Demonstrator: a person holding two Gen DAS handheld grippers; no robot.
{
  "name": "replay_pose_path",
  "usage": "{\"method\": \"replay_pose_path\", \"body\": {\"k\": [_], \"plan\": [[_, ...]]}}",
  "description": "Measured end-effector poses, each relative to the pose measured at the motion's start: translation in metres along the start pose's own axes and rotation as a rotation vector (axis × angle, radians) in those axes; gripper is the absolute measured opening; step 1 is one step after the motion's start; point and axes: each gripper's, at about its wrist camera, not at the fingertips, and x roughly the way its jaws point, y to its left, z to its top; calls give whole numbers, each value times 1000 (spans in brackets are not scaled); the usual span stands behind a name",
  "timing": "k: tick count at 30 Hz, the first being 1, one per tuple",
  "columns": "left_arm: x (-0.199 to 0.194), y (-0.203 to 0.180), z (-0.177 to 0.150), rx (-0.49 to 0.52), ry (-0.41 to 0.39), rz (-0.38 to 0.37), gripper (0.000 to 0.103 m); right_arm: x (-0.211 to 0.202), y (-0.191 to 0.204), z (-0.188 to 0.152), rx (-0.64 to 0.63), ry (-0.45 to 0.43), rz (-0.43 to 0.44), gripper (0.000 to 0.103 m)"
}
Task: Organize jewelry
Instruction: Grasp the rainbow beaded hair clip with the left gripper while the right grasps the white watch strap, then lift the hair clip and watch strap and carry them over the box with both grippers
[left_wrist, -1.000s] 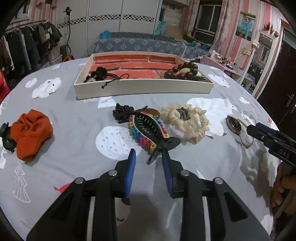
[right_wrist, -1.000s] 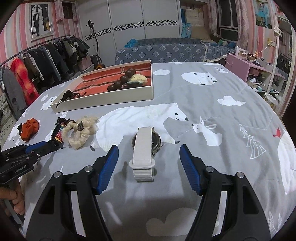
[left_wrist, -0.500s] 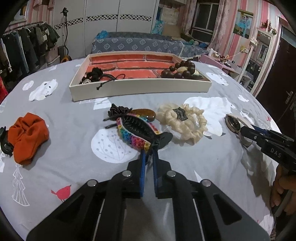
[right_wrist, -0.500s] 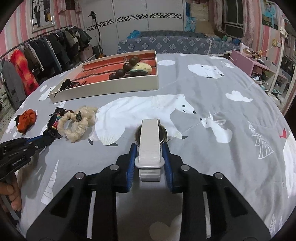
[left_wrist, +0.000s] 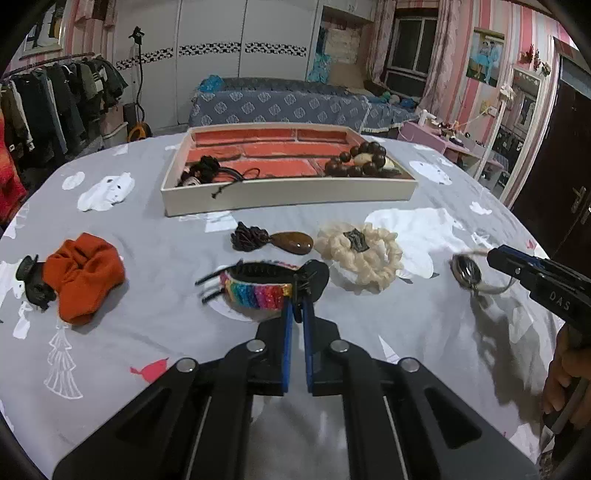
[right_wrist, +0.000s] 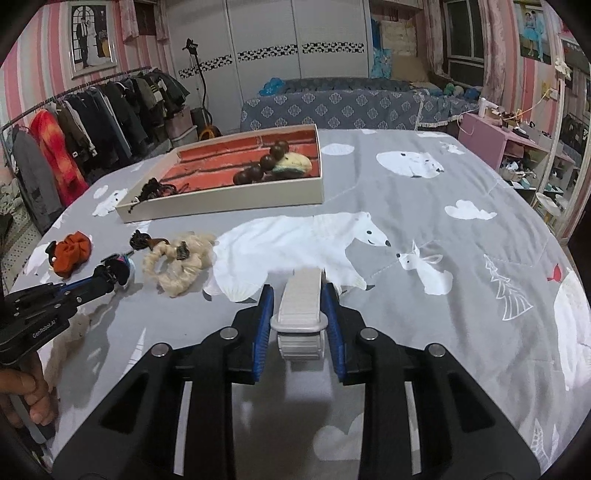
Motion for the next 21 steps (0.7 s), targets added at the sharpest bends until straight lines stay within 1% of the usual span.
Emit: {"method": "replay_pose_path", "body": {"k": [21], "plan": [[-65, 6, -12, -22, -102, 40, 5, -53, 29, -8, -29, -74, 20, 28]]}}
